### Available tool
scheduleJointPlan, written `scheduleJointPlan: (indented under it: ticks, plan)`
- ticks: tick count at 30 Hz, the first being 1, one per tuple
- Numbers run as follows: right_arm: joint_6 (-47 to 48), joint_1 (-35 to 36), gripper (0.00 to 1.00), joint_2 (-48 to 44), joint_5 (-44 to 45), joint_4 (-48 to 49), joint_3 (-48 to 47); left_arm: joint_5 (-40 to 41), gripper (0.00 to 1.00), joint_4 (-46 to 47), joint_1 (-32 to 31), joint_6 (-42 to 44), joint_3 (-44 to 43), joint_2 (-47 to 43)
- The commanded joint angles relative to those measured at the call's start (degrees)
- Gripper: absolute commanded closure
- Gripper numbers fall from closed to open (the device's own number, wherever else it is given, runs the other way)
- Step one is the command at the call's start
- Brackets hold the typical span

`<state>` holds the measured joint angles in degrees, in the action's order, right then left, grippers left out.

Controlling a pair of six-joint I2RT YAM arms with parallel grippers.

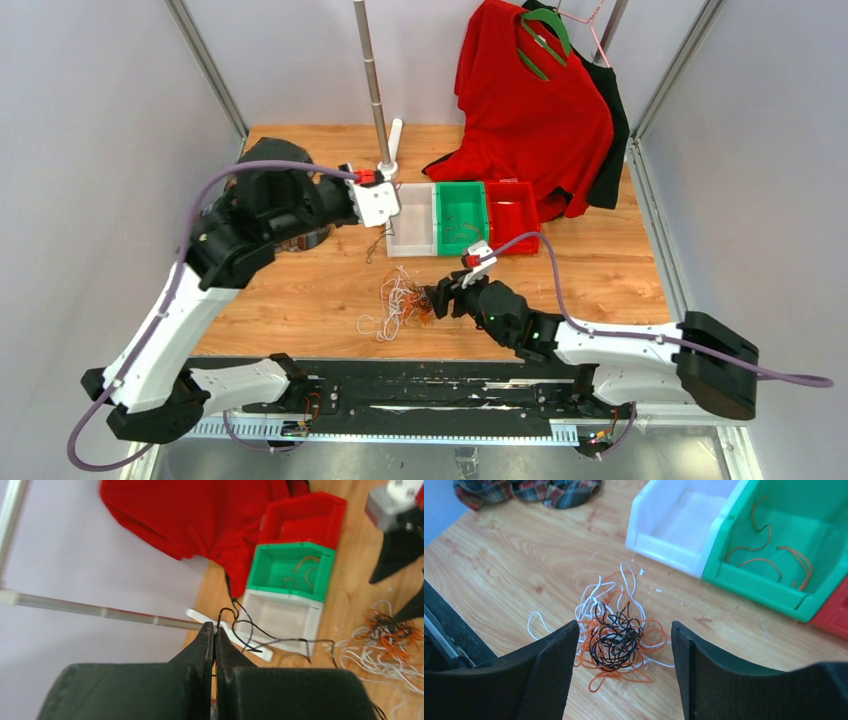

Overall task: Untangle the cables
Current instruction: Untie the cable, then place the cable in the bin.

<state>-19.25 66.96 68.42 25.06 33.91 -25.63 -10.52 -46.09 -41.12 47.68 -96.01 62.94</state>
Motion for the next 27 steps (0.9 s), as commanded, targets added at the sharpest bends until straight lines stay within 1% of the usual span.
scheduleJointPlan:
  ticks: [1,4,10,15,22,27]
  plan:
    - [1.05,-1.04,0.32,-6.00,5.07,-7.92,-0.95,-0.95,1.00,8.22,-0.36,-2.63,8.24,-0.67]
    - [0.98,-1.25,0.32,-9.96,8.44,-10.32,-0.03,0.72,1.00,10.93,-0.36,-1.86,12.01,1.84]
    - [1.56,-1.86,0.33,-15.42,13.79,-13.68,0.84,3.21,1.00,15.29,0.08,-0.05,13.86,9.90]
    - [1.70,-2.29,0.33,-16.88,15.49,-14.89,1.22,2.59,1.00,17.96,2.59,-2.48,11.20,18.52]
    - [0.96,-3.16,0.34,-18.11,18.43,-16.70,2.41,4.79,1.00,26.80,6.38,-3.58,10.66,28.72]
    - [-0.09,-4.26,0.34,-19.40,18.68,-17.76,2.59,4.37,1.00,27.94,7.20,-5.44,8.96,34.84]
